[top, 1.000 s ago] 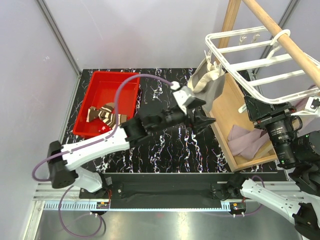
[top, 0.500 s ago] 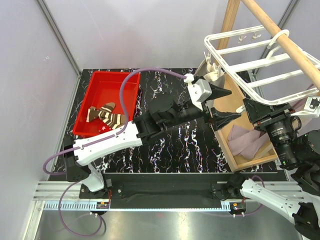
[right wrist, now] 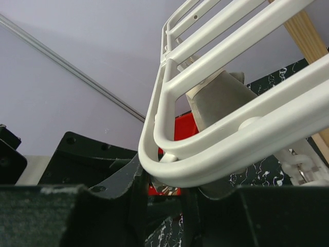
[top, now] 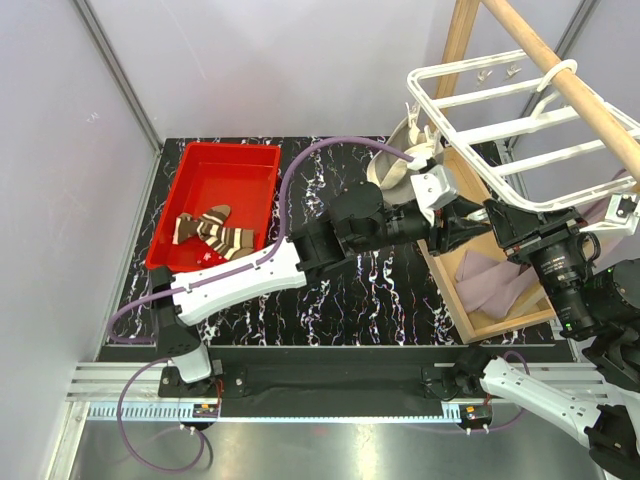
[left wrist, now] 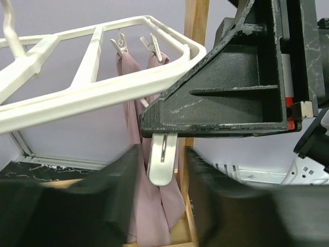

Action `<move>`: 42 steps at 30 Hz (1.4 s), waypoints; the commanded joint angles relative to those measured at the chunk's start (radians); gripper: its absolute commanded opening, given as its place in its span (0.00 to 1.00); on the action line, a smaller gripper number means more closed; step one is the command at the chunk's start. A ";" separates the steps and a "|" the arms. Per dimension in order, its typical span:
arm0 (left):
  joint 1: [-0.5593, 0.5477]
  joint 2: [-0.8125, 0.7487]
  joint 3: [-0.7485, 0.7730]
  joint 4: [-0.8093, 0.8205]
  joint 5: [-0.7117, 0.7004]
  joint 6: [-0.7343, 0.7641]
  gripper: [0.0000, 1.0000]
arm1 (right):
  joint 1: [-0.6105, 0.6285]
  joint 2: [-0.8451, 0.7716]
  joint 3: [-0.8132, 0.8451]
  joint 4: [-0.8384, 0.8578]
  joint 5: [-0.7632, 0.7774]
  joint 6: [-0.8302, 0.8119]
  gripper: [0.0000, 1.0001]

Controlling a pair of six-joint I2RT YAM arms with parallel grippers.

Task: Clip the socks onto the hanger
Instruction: Open the clamp at the hanger.

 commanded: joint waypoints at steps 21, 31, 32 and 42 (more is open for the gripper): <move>-0.046 0.027 0.116 -0.048 -0.090 0.093 0.00 | 0.004 0.027 0.083 -0.090 0.024 -0.048 0.48; -0.066 0.033 0.118 -0.059 -0.135 0.121 0.00 | 0.004 0.024 0.060 -0.031 0.057 -0.064 0.43; -0.068 0.033 0.118 -0.062 -0.142 0.124 0.00 | 0.004 0.024 0.059 -0.021 0.064 -0.066 0.43; -0.071 -0.027 0.032 -0.053 -0.220 0.109 0.65 | 0.004 0.018 0.031 -0.028 0.093 -0.097 0.00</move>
